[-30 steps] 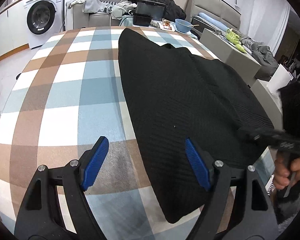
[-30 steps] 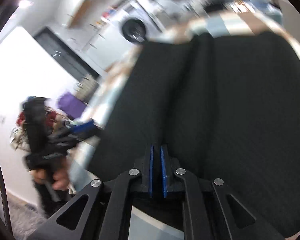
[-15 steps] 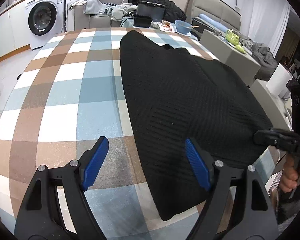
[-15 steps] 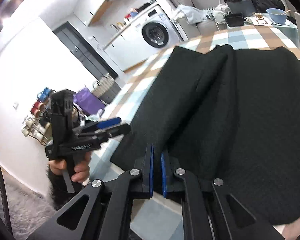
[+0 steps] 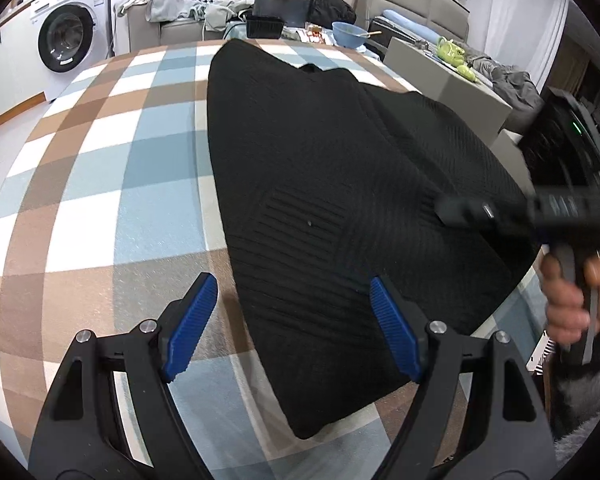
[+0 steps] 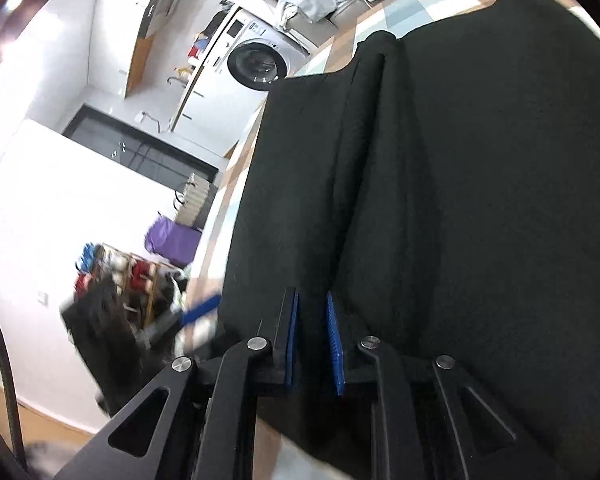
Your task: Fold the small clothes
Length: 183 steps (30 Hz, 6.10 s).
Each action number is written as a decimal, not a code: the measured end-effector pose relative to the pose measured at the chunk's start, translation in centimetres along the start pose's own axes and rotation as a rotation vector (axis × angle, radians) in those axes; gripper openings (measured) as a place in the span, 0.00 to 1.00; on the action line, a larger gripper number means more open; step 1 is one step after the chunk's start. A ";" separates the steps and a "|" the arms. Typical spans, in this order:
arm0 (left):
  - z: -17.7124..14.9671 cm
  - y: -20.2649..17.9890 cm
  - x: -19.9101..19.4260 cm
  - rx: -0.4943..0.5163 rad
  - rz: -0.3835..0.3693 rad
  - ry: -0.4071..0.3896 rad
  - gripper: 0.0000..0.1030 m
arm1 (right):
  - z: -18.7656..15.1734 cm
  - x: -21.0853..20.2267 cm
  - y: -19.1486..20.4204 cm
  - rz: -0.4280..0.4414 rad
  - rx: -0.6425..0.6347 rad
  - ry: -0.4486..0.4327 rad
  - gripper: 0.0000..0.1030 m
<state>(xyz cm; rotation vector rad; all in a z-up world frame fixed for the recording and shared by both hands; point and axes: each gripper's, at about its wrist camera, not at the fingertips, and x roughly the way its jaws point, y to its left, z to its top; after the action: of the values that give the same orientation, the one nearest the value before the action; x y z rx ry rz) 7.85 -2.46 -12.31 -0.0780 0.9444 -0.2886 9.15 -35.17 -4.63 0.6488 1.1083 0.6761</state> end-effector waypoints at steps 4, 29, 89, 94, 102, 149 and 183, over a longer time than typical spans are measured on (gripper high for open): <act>-0.1 -0.3 0.2 0.003 0.014 -0.015 0.74 | 2.8 1.5 0.2 -0.072 0.021 -0.010 0.16; 0.4 2.4 -0.2 -0.105 0.022 -0.034 0.74 | -6.6 -2.5 5.4 -0.122 -0.361 0.039 0.07; 2.8 0.9 2.5 -0.093 0.026 -0.035 0.75 | 4.6 -4.1 4.4 -0.411 -0.364 -0.196 0.06; 2.9 1.4 2.6 -0.111 0.014 -0.030 0.75 | 5.5 -1.7 2.8 -0.608 -0.360 -0.153 0.08; 2.0 1.7 2.1 -0.119 0.009 -0.025 0.75 | 1.5 -5.3 2.5 -0.323 -0.233 -0.081 0.36; 4.9 2.1 4.2 -0.160 -0.044 -0.022 0.63 | -0.7 -10.1 0.4 -0.610 -0.352 -0.227 0.40; 1.9 9.7 -2.2 -0.164 0.295 -0.147 0.09 | -2.3 -7.4 2.6 -0.433 -0.267 -0.146 0.31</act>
<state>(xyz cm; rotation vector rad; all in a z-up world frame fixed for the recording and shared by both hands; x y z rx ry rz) 10.19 7.31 -11.37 -0.1075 0.8193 0.0671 4.39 -38.86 0.87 0.2125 0.9595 0.3855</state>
